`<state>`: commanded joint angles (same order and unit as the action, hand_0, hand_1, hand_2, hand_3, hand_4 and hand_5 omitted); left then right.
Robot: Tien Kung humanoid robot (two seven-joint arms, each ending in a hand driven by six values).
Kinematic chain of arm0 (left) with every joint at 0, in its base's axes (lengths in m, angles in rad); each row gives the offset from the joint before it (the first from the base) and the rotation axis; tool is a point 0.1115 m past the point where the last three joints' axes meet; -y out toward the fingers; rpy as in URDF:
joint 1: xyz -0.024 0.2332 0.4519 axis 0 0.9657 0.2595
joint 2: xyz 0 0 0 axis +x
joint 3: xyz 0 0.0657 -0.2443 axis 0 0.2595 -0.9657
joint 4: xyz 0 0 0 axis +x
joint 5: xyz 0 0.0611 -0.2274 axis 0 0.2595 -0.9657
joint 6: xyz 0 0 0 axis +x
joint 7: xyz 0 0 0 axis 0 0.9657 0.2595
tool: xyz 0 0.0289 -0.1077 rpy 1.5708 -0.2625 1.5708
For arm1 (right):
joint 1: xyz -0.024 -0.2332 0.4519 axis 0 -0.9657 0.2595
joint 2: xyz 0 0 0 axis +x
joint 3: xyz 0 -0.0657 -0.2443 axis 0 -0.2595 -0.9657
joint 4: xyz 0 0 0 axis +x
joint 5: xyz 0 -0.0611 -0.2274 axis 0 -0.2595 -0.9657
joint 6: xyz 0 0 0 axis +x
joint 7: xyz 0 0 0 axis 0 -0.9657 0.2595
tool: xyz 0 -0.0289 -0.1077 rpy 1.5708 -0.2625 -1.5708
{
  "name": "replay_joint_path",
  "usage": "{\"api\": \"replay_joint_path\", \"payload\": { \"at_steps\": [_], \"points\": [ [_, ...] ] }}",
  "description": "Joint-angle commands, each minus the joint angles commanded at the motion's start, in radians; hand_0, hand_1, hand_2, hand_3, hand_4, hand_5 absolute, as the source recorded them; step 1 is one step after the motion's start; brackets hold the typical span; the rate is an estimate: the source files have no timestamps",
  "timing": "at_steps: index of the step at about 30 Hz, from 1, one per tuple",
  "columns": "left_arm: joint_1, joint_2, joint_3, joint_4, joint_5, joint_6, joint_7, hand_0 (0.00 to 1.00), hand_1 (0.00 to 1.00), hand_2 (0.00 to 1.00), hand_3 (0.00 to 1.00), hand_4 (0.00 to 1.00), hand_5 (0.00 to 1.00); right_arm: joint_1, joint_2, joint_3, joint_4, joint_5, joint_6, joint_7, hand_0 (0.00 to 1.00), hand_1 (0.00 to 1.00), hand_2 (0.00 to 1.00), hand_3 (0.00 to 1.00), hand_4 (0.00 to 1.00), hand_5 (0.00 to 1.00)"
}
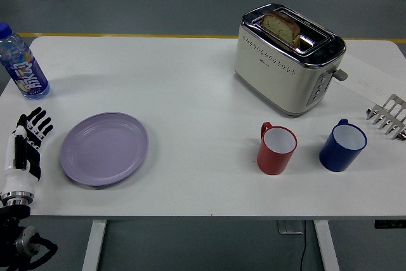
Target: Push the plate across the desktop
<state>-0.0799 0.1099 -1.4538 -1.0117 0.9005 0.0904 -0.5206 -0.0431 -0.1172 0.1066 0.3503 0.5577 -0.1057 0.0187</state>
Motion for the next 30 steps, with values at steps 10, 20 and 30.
{"api": "replay_joint_path", "payload": {
  "at_steps": [10, 20, 30],
  "points": [
    [-0.012, -0.067, 0.002, 0.012, 0.014, 0.003, -0.002, 0.769, 0.817, 0.866, 0.783, 0.528, 0.998, -0.001, 0.000, -0.003, 0.000, 0.002, 0.001, 0.000, 0.650, 0.649, 0.786, 0.784, 0.514, 0.525],
    [0.002, -0.073, 0.044, -0.011, 0.011, 0.007, -0.004, 0.772, 0.820, 0.868, 0.784, 0.517, 0.998, -0.005, -0.004, -0.007, 0.000, 0.000, 0.003, 0.000, 0.648, 0.649, 0.787, 0.784, 0.514, 0.526],
    [0.001, -0.091, 0.099, -0.034, -0.003, 0.023, -0.015, 0.849, 0.873, 0.888, 0.797, 0.512, 0.998, -0.010, -0.004, -0.020, -0.002, 0.007, 0.005, 0.000, 0.648, 0.648, 0.786, 0.783, 0.515, 0.528]
  ]
}}
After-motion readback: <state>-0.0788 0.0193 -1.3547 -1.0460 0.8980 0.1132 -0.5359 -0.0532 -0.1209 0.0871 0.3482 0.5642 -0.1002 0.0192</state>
